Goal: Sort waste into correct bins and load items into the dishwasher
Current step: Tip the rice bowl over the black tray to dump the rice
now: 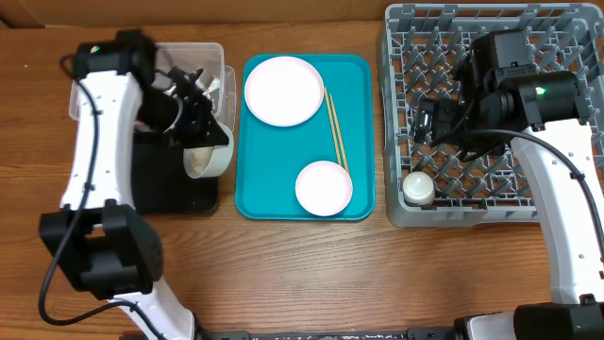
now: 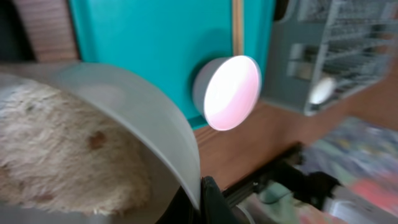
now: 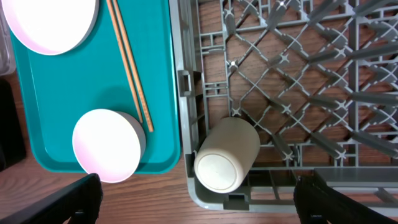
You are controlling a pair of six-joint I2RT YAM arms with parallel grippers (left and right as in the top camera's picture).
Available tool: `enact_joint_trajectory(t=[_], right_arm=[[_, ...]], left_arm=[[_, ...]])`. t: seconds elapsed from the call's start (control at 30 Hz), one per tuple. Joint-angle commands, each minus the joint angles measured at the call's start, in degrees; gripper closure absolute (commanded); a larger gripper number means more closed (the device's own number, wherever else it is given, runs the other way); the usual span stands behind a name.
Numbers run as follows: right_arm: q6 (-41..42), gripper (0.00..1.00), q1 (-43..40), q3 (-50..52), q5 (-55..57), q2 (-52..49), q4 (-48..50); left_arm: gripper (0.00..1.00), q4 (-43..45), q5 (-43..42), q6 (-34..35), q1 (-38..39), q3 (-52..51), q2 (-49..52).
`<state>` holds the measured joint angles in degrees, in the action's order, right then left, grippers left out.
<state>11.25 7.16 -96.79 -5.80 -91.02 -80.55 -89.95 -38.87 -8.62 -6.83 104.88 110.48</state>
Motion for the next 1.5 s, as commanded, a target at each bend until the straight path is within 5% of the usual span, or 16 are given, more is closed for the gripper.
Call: enact_joint_trajectory(t=[0.0, 0.67, 0.97, 1.33, 1.47], right_arm=[[-0.39, 0.00, -0.11, -0.68, -0.55, 0.35, 0.15], [-0.42, 0.00, -0.11, -0.68, -1.57, 0.35, 0.11], [-0.44, 0.00, -0.11, -0.68, -1.57, 0.35, 0.11], [-0.66, 0.00, -0.11, -0.68, -1.55, 0.35, 0.33], [-0.66, 0.00, -0.11, -0.68, -1.57, 0.35, 0.33]], left_arm=[[0.96, 1.05, -15.54, -12.41, -5.51, -6.36, -0.90], [0.96, 18.73, -35.01, -18.64, -25.40, -29.59, -0.85], [0.96, 18.10, -45.35, -16.57, -30.45, -29.90, -0.83], [0.96, 12.85, -48.24, -9.81, -31.08, -29.90, -0.83], [0.96, 8.61, -50.56, -15.47, -31.15, -29.90, -0.83]])
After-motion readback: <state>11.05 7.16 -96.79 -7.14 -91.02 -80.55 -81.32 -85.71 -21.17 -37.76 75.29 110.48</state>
